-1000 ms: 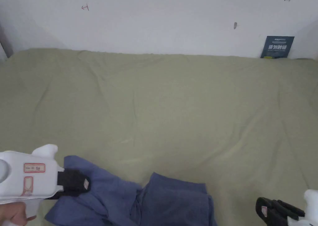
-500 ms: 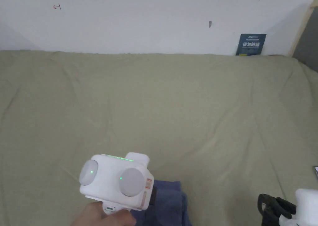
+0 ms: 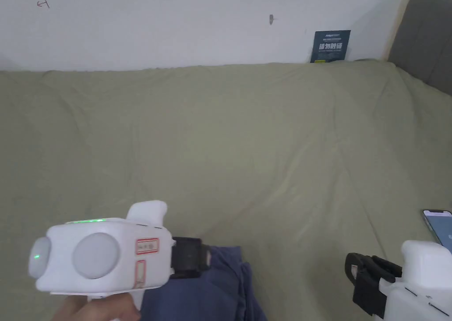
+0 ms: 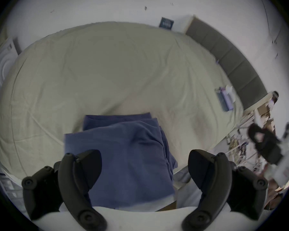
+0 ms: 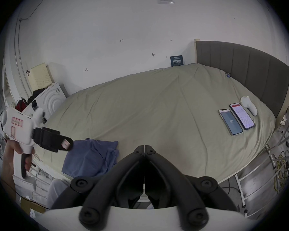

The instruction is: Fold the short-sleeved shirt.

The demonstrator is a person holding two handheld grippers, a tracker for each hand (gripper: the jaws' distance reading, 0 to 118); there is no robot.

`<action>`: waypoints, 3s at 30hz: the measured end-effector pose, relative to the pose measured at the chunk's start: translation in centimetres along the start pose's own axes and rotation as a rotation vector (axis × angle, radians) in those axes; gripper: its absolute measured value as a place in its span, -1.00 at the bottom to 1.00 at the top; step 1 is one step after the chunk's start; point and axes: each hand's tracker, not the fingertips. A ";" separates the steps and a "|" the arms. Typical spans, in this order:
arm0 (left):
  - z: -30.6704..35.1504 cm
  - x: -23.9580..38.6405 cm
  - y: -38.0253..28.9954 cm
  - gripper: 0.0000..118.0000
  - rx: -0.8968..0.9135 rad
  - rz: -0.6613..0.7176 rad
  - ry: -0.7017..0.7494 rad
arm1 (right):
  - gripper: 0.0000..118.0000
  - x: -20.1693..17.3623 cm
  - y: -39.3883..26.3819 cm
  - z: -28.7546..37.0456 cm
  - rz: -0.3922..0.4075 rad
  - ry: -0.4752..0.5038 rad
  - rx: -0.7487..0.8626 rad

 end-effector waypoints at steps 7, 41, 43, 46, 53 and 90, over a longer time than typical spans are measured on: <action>-4.1 -7.3 -3.2 -1.00 -0.092 0.272 -0.291 | -1.00 -0.6 -0.6 -0.5 -0.011 0.025 -0.038; -1.6 -17.8 -3.6 -1.00 -0.075 0.309 -0.214 | -0.99 -1.9 -7.6 -24.3 -0.597 0.880 -0.676; -2.4 -18.2 -3.5 -0.72 -0.106 0.334 -0.310 | -0.99 -1.7 -7.3 -24.0 -0.615 0.874 -0.654; -4.1 -17.6 -3.3 1.00 -0.147 0.291 -0.398 | -0.99 -1.8 -7.2 -24.1 -0.587 0.882 -0.658; -10.1 -17.2 -3.8 0.97 -0.232 0.371 -0.662 | -0.99 -1.3 -7.7 -24.7 -0.639 0.928 -0.676; 11.9 -46.9 3.6 -0.44 -0.137 0.441 -0.203 | -0.99 -8.8 3.5 -13.4 0.125 0.156 -0.135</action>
